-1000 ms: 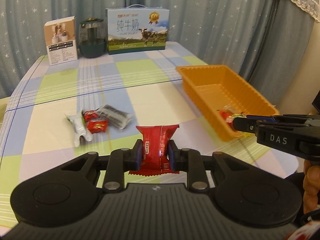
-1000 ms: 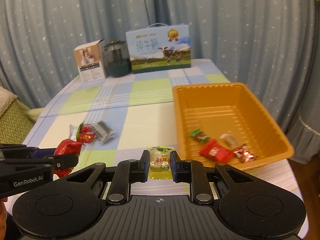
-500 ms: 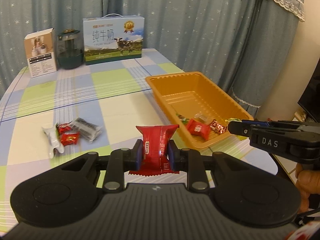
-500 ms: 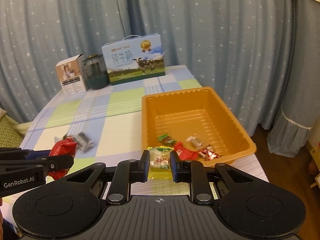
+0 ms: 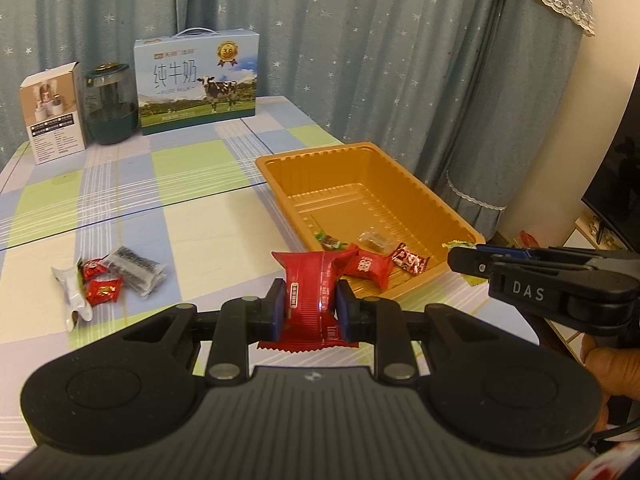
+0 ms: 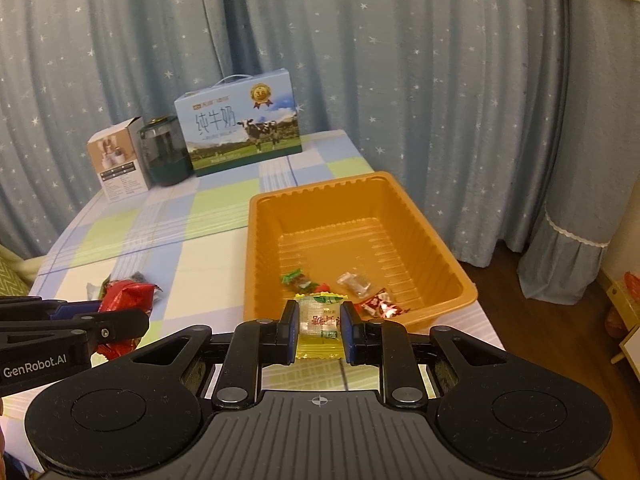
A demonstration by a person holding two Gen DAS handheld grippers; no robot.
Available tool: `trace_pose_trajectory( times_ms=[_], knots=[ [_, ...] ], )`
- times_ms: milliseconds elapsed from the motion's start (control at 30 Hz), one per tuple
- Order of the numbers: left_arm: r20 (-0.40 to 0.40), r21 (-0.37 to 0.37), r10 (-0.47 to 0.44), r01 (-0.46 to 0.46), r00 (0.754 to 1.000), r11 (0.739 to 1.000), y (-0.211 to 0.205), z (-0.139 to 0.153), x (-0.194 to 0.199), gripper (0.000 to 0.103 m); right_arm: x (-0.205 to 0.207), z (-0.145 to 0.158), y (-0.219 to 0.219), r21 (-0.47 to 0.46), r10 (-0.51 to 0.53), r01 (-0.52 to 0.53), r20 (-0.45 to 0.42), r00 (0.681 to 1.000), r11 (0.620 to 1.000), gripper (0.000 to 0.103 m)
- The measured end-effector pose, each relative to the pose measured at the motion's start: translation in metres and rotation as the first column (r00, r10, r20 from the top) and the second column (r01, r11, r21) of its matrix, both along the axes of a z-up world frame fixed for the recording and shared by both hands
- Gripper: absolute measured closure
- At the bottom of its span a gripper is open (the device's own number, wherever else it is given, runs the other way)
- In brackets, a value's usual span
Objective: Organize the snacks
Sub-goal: 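Carry the red packet and yellow candy over the orange tray with both tools, then open both tools to drop the snacks into the orange tray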
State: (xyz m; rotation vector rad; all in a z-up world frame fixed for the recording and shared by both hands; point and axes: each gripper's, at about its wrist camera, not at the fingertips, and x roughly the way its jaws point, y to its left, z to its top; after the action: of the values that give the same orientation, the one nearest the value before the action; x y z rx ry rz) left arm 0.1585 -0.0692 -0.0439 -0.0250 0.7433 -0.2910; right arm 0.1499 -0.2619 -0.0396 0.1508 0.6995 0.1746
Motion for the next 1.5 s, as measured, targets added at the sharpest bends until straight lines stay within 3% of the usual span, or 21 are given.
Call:
trace_pose_trajectory(
  times_ms=[633,1500],
  knots=[
    [-0.018,-0.015,-0.064,0.064,0.998,0.998,-0.043,-0.011,0.038,0.080,0.029,-0.010,-0.034,-0.015,-0.054,0.053,-0.011,0.999,0.998,0.081],
    [-0.072,-0.050,-0.095,0.092,0.993,0.995,-0.076,-0.048,0.107,0.079,0.088,-0.026,-0.053,-0.013,-0.082,0.082,-0.023,0.996,0.997,0.081]
  ],
)
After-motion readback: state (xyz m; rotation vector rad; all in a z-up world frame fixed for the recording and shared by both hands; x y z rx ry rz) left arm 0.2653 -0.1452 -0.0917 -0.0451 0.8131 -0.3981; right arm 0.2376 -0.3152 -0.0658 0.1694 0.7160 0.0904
